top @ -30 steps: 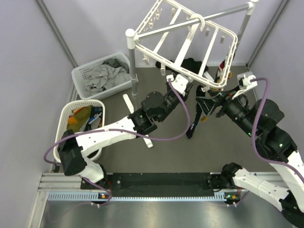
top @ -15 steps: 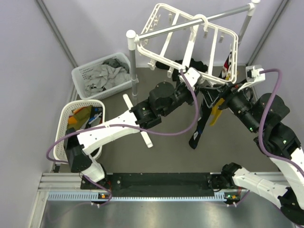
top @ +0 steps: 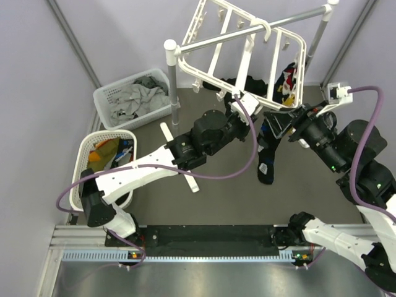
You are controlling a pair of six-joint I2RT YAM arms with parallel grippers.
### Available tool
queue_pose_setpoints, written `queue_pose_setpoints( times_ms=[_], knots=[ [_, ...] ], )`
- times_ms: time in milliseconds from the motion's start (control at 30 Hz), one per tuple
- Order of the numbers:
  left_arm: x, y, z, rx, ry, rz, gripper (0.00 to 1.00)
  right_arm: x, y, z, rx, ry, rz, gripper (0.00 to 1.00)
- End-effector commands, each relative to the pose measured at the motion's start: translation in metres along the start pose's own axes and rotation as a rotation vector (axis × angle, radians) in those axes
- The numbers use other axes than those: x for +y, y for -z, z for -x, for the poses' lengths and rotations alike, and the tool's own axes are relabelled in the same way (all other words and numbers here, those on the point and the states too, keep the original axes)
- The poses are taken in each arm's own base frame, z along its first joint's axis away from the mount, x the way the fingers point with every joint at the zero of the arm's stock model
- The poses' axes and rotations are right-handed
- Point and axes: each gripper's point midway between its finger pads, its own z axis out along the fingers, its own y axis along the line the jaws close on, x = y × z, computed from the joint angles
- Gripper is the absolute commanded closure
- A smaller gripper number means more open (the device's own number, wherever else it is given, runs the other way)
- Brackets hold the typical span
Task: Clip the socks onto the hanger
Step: Open the clamp at the hanger.
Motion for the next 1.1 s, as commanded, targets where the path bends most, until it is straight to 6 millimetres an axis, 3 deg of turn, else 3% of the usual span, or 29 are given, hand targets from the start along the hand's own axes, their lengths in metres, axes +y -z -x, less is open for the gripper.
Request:
queue_pose_setpoints(
  times_ms=[0,167,367,433,833,1067],
  knots=[
    [0.009,0.022,0.021,-0.041,-0.002,0.019,1.00,0.007,-0.010,-0.009,0.044,-0.037,0.022,0.37],
    [0.012,0.031,0.021,-0.030,-0.017,0.018,1.00,0.009,-0.021,-0.021,0.075,-0.062,0.033,0.39],
    [0.000,0.037,0.021,-0.039,-0.043,-0.062,1.00,0.007,-0.034,-0.033,0.083,-0.084,0.027,0.40],
    [-0.004,0.038,0.013,-0.006,-0.055,-0.089,1.00,0.006,-0.038,-0.035,0.085,-0.083,0.021,0.40],
    [-0.021,0.033,0.022,-0.025,-0.049,-0.175,1.00,-0.010,-0.048,-0.027,0.008,-0.111,-0.047,0.43],
    [-0.029,0.028,0.025,-0.028,-0.039,-0.210,1.00,-0.007,-0.051,-0.018,-0.024,-0.099,-0.029,0.44]
  ],
)
